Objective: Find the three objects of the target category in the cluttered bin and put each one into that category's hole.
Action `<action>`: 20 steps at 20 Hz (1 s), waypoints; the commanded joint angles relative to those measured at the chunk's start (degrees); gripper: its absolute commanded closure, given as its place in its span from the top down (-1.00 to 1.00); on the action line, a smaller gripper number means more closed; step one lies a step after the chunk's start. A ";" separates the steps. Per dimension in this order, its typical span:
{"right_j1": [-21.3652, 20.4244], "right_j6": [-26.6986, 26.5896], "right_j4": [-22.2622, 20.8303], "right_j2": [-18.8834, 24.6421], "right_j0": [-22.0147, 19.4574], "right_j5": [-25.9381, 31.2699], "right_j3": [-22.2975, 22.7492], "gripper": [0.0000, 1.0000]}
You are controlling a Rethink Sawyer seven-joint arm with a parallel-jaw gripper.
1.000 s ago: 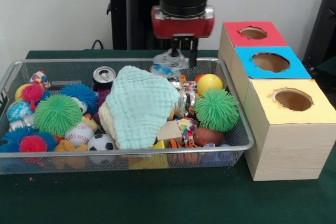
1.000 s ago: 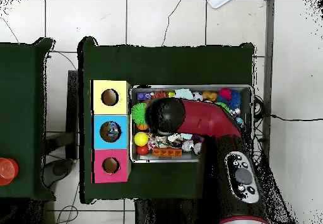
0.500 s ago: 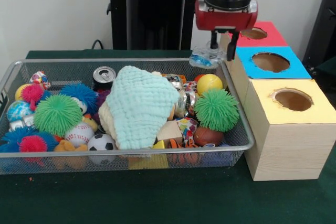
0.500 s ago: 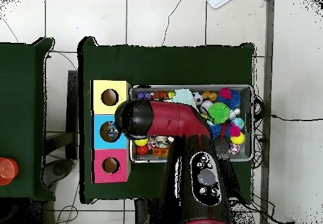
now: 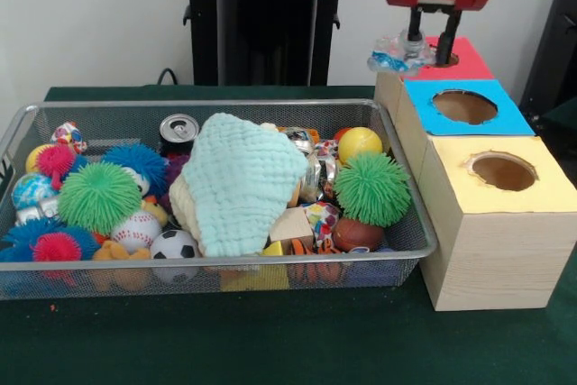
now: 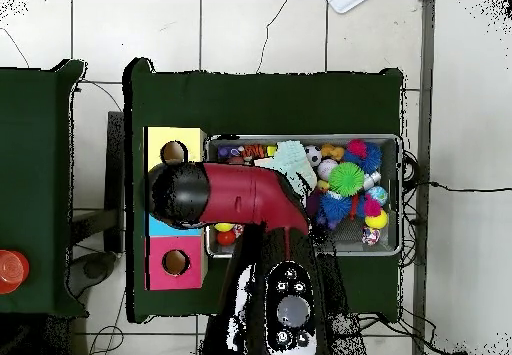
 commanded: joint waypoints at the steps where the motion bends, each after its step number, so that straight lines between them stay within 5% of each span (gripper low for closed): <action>1: 0.65 15.84 4.45 -0.62 0.37 -0.99 5.31 -1.00; 8: 5.92 14.90 6.01 0.90 -0.46 -11.85 8.51 -1.00; 20: 7.68 19.72 11.09 -2.06 4.48 -6.61 6.92 -1.00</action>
